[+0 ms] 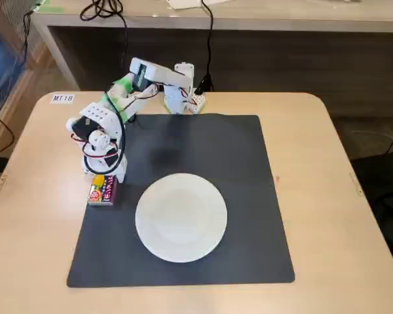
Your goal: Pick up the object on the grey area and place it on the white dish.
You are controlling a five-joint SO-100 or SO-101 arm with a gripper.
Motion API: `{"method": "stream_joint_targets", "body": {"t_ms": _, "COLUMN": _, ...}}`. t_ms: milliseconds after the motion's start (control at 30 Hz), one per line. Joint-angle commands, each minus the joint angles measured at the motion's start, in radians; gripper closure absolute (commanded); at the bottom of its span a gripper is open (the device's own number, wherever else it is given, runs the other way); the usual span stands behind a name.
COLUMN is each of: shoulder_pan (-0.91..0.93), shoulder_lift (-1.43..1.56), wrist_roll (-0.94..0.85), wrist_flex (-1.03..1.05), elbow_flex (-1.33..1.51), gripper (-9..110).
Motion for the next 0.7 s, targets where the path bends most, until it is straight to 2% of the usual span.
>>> {"method": "stream_joint_targets", "body": {"t_ms": 0, "shoulder_pan": 0.008, "shoulder_lift": 0.018, "wrist_roll": -0.009, "wrist_flex": 0.005, "elbow_flex": -0.044, "gripper": 68}}
{"method": "stream_joint_targets", "body": {"t_ms": 667, "shoulder_pan": 0.009, "shoulder_lift": 0.026, "wrist_roll": -0.031, "wrist_flex": 0.006, "elbow_flex": -0.044, "gripper": 70}}
